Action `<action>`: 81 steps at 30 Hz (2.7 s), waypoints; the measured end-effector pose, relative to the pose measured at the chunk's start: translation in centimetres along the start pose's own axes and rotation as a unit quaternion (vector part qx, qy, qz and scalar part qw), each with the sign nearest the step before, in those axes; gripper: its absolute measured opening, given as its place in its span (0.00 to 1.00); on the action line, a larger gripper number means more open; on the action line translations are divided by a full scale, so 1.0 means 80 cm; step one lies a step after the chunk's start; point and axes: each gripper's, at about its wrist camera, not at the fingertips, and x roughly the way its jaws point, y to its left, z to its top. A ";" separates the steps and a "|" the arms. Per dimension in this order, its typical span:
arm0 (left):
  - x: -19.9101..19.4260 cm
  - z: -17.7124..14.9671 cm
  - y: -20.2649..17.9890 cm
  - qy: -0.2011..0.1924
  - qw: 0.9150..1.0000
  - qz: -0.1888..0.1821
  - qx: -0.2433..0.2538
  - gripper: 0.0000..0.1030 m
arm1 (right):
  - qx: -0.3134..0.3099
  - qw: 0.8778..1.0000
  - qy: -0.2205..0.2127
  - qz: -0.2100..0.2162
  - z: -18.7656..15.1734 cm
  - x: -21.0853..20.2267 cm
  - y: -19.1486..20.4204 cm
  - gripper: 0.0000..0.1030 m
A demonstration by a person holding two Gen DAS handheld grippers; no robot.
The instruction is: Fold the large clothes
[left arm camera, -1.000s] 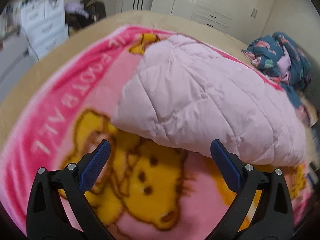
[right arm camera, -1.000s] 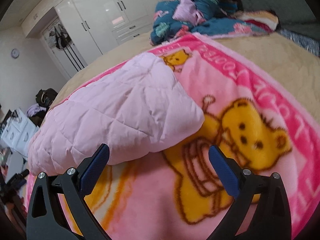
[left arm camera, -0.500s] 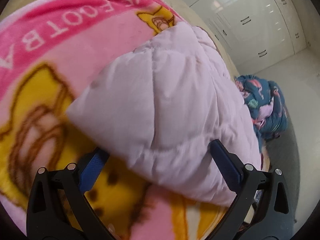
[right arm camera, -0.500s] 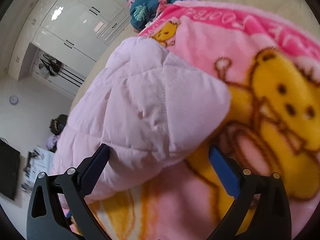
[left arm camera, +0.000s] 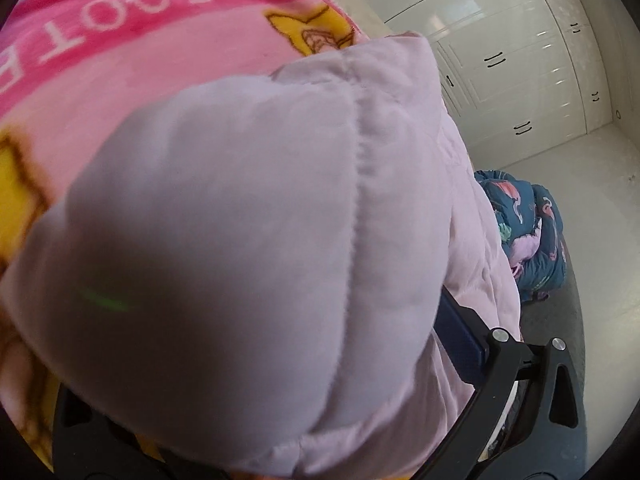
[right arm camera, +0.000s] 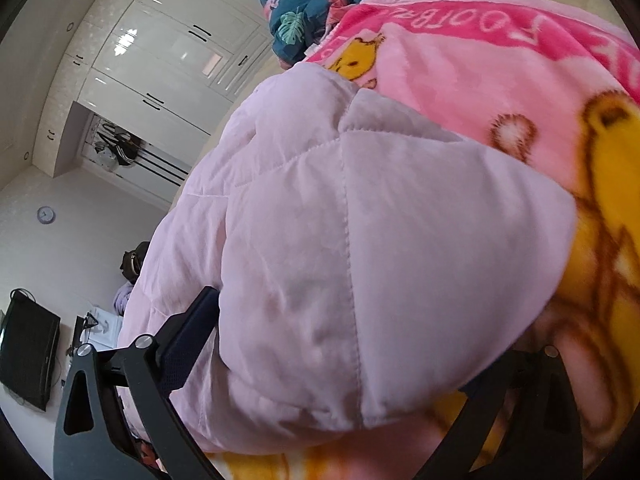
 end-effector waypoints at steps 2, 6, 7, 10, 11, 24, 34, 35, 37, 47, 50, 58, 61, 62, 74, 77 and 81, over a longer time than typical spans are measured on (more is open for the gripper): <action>0.002 0.001 -0.005 -0.004 1.000 0.007 0.005 0.90 | -0.009 1.000 -0.001 0.005 0.002 0.001 0.002 0.80; -0.006 0.000 -0.026 -0.020 0.999 0.027 0.042 0.69 | -0.055 0.998 -0.003 0.011 0.003 -0.005 0.019 0.55; -0.010 -0.001 -0.034 -0.025 0.997 0.032 0.058 0.59 | -0.078 0.997 -0.004 0.008 0.004 -0.008 0.028 0.49; -0.020 -0.003 -0.055 -0.039 0.993 0.042 0.100 0.39 | -0.141 0.990 -0.006 -0.011 0.001 -0.017 0.053 0.39; -0.025 -0.005 -0.064 -0.041 0.992 0.046 0.114 0.34 | -0.164 0.986 -0.008 -0.021 0.000 -0.021 0.063 0.38; -0.129 -0.050 -0.120 -0.100 0.963 0.059 0.244 0.25 | -0.424 0.900 -0.085 -0.053 -0.078 -0.122 0.182 0.28; -0.206 -0.105 -0.095 -0.105 0.956 0.050 0.269 0.25 | -0.469 0.876 -0.109 -0.031 -0.155 -0.214 0.179 0.27; -0.212 -0.110 -0.091 -0.104 0.955 0.051 0.272 0.25 | -0.469 0.876 -0.109 -0.030 -0.160 -0.221 0.176 0.27; -0.218 -0.117 -0.088 -0.103 0.955 0.052 0.272 0.25 | -0.469 0.876 -0.109 -0.028 -0.164 -0.229 0.172 0.27; -0.229 -0.150 -0.062 -0.101 0.949 0.079 0.290 0.26 | -0.439 0.893 -0.092 -0.037 -0.171 -0.236 0.140 0.27; -0.227 -0.152 -0.055 -0.097 0.948 0.087 0.291 0.26 | -0.420 0.903 -0.085 -0.043 -0.174 -0.234 0.127 0.28; -0.210 -0.148 -0.034 -0.081 0.951 0.106 0.277 0.29 | -0.347 0.934 -0.046 -0.070 -0.161 -0.209 0.099 0.34; -0.206 -0.150 -0.028 -0.077 0.952 0.109 0.275 0.30 | -0.308 0.947 -0.023 -0.083 -0.158 -0.196 0.081 0.40; -0.205 -0.151 -0.026 -0.076 0.952 0.110 0.275 0.31 | -0.293 0.952 -0.015 -0.084 -0.156 -0.191 0.075 0.42; -0.205 -0.155 -0.008 -0.065 0.954 0.114 0.269 0.41 | -0.170 0.980 0.043 -0.094 -0.154 -0.182 0.028 0.82; -0.209 -0.155 -0.003 -0.062 0.957 0.114 0.261 0.49 | -0.168 0.980 0.040 -0.095 -0.157 -0.194 0.024 0.89; -0.216 -0.155 0.006 -0.061 0.959 0.115 0.253 0.60 | -0.167 0.981 0.034 -0.096 -0.160 -0.207 0.022 0.93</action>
